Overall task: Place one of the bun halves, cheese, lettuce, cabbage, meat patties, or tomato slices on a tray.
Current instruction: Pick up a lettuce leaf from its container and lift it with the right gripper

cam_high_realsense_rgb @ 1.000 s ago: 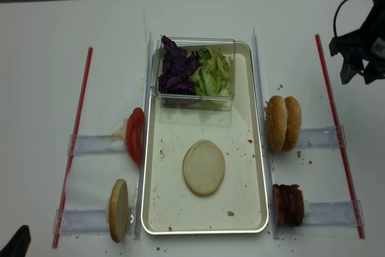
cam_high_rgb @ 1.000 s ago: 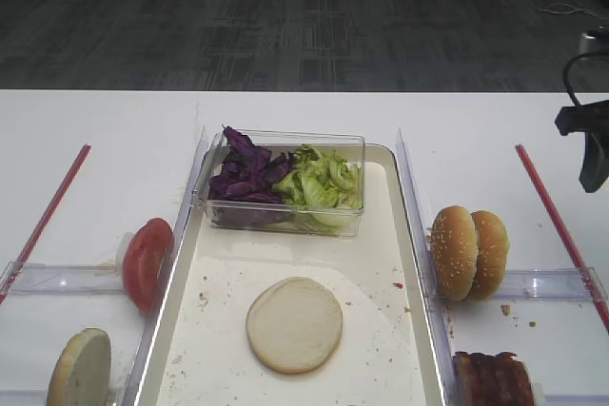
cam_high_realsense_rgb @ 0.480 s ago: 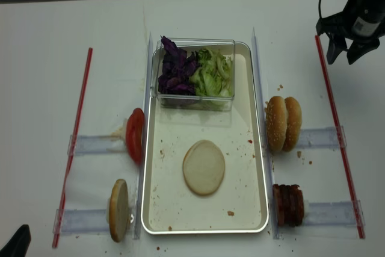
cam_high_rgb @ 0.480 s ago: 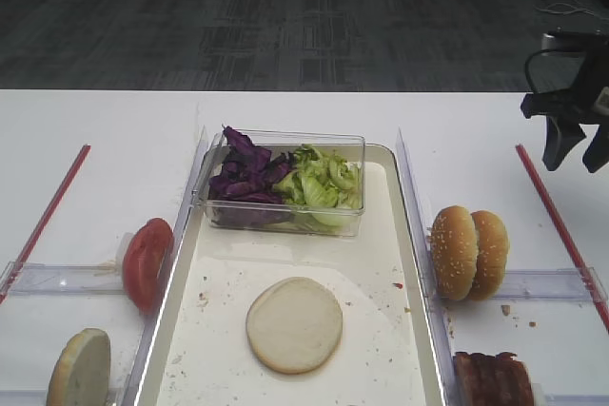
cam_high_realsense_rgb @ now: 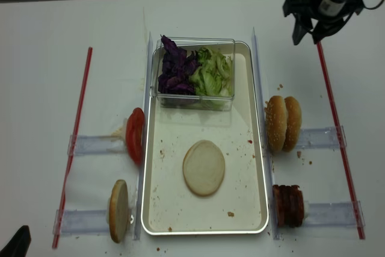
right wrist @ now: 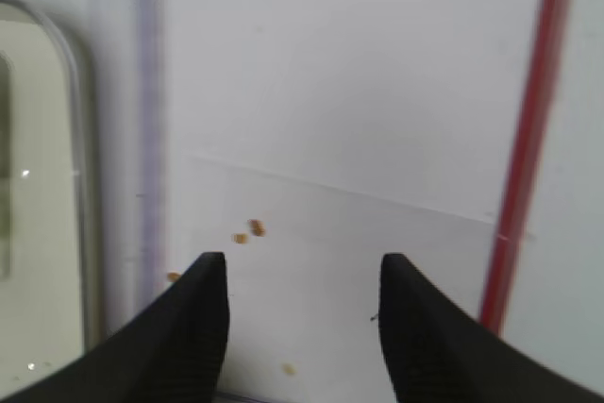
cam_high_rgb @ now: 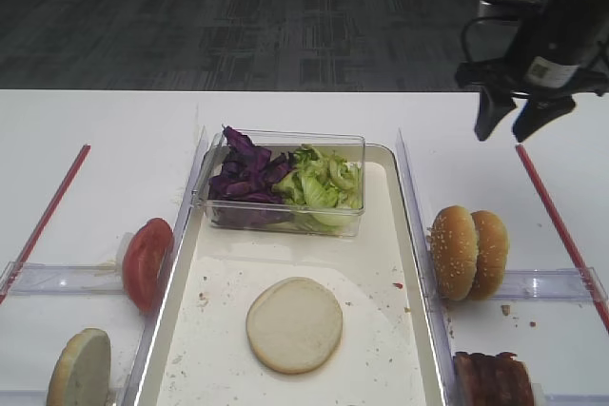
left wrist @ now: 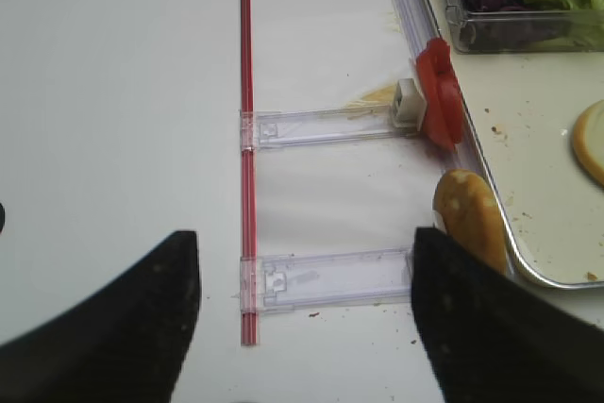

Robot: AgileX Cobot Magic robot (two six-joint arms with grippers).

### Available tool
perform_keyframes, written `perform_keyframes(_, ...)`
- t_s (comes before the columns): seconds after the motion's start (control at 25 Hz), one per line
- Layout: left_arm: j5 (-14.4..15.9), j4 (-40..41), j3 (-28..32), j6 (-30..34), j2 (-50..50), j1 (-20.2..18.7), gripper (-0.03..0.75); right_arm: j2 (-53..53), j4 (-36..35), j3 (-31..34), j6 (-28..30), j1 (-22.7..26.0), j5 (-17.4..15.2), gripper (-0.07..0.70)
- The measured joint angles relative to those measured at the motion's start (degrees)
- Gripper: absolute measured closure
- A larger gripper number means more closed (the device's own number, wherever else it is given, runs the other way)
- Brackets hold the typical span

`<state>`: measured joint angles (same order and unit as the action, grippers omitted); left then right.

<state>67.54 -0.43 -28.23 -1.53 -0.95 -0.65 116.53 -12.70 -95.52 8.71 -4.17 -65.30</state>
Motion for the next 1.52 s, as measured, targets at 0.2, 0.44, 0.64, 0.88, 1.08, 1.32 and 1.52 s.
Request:
perform_keyframes(0.2, 0.0, 0.0, 0.0, 0.0, 0.0, 0.0, 0.242, 0.0, -0.12, -1.14, -1.64, -10.51, 0.21, 0.221)
perform_keyframes(0.44, 0.0, 0.0, 0.0, 0.0, 0.0, 0.0, 0.242, 0.22, -0.2, -1.14, -1.93, -21.03, 2.27, 0.221)
perform_keyframes(0.64, 0.0, 0.0, 0.0, 0.0, 0.0, 0.0, 0.242, 0.39, -0.1, -1.14, -3.0, -25.08, 4.25, 0.221)
perform_keyframes(0.88, 0.0, 0.0, 0.0, 0.0, 0.0, 0.0, 0.242, 2.03, -0.18, -1.14, -4.47, -26.72, 5.18, 0.221)
perform_keyframes(1.08, 0.0, 0.0, 0.0, 0.0, 0.0, 0.0, 0.242, 2.82, 0.33, -1.14, -4.86, -26.72, 7.11, 0.222)
perform_keyframes(1.32, 0.0, 0.0, 0.0, 0.0, 0.0, 0.0, 0.242, 3.88, 1.2, -1.14, -4.95, -26.72, 10.17, 0.222)
perform_keyframes(1.52, 0.0, 0.0, 0.0, 0.0, 0.0, 0.0, 0.242, 6.44, 1.99, -1.14, -4.95, -26.72, 10.5, 0.222)
